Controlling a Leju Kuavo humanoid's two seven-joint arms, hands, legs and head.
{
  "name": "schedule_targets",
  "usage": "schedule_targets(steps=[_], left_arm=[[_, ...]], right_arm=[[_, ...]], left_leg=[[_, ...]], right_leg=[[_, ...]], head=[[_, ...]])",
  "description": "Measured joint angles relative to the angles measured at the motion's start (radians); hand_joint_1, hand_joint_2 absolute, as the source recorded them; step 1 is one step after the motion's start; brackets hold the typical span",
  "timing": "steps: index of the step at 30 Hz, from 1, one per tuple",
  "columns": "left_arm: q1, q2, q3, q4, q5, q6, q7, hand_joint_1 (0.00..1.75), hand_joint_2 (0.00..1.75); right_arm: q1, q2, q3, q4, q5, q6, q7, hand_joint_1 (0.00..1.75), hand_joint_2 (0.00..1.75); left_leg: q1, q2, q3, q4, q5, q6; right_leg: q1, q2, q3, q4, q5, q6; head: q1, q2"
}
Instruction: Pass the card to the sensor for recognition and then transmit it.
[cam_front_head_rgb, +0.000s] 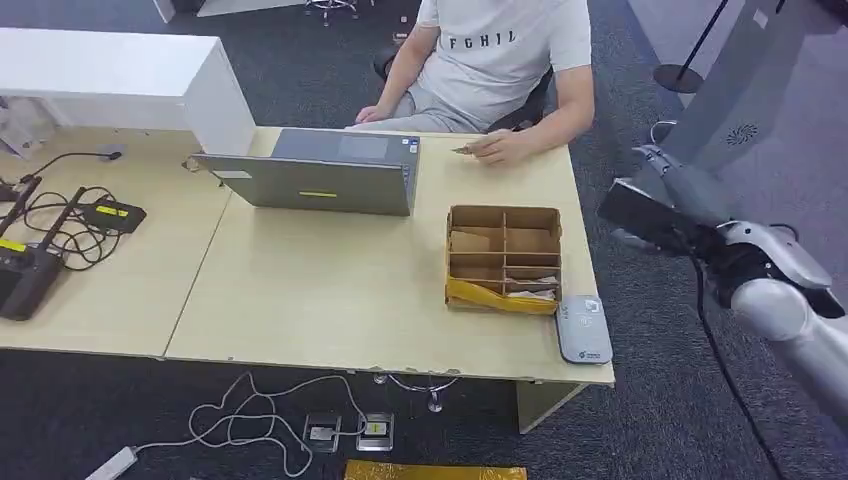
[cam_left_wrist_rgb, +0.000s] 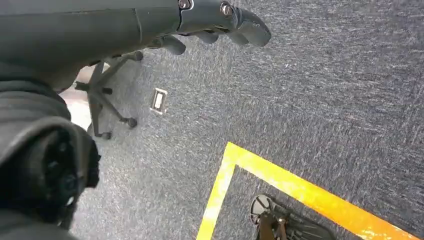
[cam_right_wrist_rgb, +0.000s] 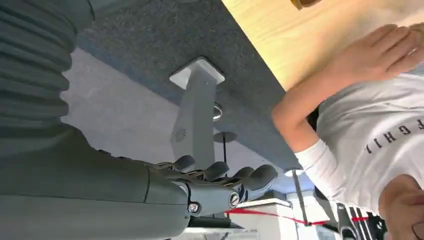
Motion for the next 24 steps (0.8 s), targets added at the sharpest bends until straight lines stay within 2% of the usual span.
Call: schedule_targets(steps=[2,9,11,12,24], left_arm=[[0.0,0.0,0.0,0.0,0.0,0.003,0.0,0.0,0.0],[0.0,0.0,0.0,0.0,0.0,0.004,0.0,0.0,0.0],[-0.001,0.0,0.0,0.0,0.0,0.006,0.001,0.0,0.0],[-0.001,0.0,0.0,0.0,-0.002,0.013,0.008,0.0,0.0],[-0.003,-0.002,0.0,0.0,-0.003,0.035,0.035,0.0,0.0]], right_arm=[[0.011,-0.005,0.013,-0.006,0.025,-0.023,-0.017,0.0,1.75],[0.014,-0.005,0.015,-0.006,0.029,-0.026,-0.019,0.0,1.75],[0.039,0.0,0.049,-0.006,0.058,-0.049,-0.036,0.0,1.75],[0.092,0.0,0.069,-0.006,0.05,-0.106,-0.042,0.0,1.75],[0.161,0.019,0.087,0.002,0.085,-0.168,-0.068,0.0,1.75]], left_leg=[[0.0,0.0,0.0,0.0,0.0,0.0],[0.0,0.0,0.0,0.0,0.0,0.0],[0.0,0.0,0.0,0.0,0.0,0.0],[0.0,0.0,0.0,0.0,0.0,0.0],[0.0,0.0,0.0,0.0,0.0,0.0]], right_leg=[[0.0,0.0,0.0,0.0,0.0,0.0],[0.0,0.0,0.0,0.0,0.0,0.0],[0.0,0.0,0.0,0.0,0.0,0.0],[0.0,0.0,0.0,0.0,0.0,0.0],[0.0,0.0,0.0,0.0,0.0,0.0]], head=[[0.0,0.0],[0.0,0.0],[0.0,0.0],[0.0,0.0],[0.0,0.0]])
